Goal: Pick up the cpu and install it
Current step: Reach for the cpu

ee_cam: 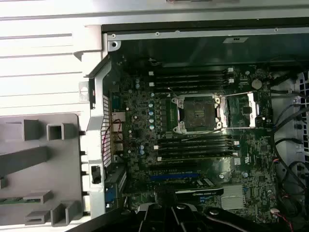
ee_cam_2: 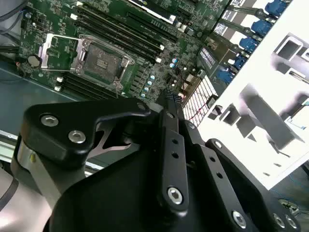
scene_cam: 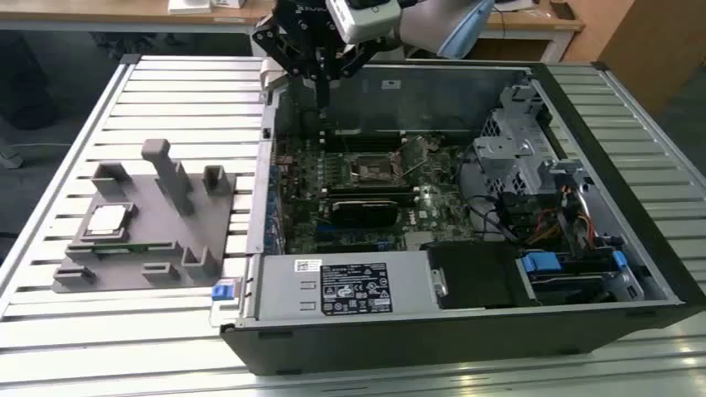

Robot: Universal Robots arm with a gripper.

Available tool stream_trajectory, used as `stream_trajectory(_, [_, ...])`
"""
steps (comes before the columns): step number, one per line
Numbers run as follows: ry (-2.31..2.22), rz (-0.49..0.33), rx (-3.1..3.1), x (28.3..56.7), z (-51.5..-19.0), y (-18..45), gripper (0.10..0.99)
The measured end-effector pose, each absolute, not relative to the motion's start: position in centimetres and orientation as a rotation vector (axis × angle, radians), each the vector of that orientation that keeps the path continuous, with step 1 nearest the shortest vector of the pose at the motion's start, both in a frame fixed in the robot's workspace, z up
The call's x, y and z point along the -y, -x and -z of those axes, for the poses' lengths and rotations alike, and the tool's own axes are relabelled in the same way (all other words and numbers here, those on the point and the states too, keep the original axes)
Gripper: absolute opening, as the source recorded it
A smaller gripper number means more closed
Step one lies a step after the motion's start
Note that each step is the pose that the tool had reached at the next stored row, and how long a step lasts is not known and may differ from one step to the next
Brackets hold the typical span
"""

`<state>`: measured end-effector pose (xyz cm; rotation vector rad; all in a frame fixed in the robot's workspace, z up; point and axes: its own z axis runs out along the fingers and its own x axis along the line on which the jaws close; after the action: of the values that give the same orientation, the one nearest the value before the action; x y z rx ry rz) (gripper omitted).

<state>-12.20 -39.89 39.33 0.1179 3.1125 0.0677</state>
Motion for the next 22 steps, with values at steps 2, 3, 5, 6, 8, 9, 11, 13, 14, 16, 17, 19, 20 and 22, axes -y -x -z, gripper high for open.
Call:
stream_trajectory(2, [-0.118,-0.068,-3.112,39.9,-39.3,12.2,0.106])
stream_trajectory(3, [-0.118,-0.068,-3.112,39.9,-39.3,12.2,0.106])
stream_trajectory(5, [-0.118,-0.067,-3.113,39.9,-39.3,12.3,0.106])
stream_trajectory(6, [-0.118,-0.067,-3.113,39.9,-39.3,12.3,0.106])
stream_trajectory(8, [-0.118,-0.068,-3.112,39.9,-39.3,12.4,0.106])
stream_trajectory(9, [-0.118,-0.068,-3.112,39.9,-39.3,12.5,0.106])
stream_trajectory(11, [-0.118,-0.068,-3.112,39.9,-39.3,12.6,0.106])
stream_trajectory(13, [-0.118,-0.068,-3.113,39.9,-39.3,12.8,0.106])
stream_trajectory(14, [-0.118,-0.068,-3.112,39.9,-39.3,12.9,0.106])
stream_trajectory(16, [-0.118,-0.068,-3.112,39.9,-39.3,13.0,0.106])
stream_trajectory(17, [-0.118,-0.068,-3.112,39.9,-39.3,13.1,0.106])
stream_trajectory(19, [-0.118,-0.068,-3.112,39.9,-39.3,13.2,0.106])
stream_trajectory(20, [-0.118,-0.068,-3.113,39.9,-39.3,13.3,0.106])
stream_trajectory(22, [-0.118,-0.068,-3.113,39.9,-39.3,13.4,0.106])
